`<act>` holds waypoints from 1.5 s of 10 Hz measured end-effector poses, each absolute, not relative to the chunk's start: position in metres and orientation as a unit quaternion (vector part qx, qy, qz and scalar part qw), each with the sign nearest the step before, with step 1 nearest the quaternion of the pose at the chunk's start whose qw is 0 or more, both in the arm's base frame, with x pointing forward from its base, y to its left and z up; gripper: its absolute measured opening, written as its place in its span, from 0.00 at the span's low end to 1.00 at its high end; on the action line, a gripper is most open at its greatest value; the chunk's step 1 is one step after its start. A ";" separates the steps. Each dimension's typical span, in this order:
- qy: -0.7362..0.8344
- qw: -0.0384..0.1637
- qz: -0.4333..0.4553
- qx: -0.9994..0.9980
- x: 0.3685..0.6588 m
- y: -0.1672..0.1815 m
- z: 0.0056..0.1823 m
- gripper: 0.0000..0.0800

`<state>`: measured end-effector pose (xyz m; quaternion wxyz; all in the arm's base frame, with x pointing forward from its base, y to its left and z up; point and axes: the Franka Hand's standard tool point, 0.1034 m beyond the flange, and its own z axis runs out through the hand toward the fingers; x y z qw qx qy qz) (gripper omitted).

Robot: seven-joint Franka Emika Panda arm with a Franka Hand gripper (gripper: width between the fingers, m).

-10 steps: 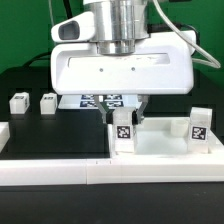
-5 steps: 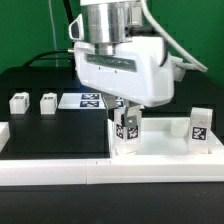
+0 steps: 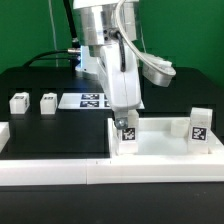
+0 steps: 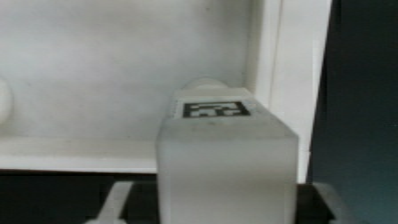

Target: Assemble square table

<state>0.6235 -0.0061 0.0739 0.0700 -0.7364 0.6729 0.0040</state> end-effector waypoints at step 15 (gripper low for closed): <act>0.160 0.011 -0.071 -0.984 0.628 0.008 0.069 0.36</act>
Offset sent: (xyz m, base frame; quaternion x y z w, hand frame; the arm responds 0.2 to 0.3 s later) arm 0.0000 0.0000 0.0000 0.0000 0.0000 -0.1938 0.9810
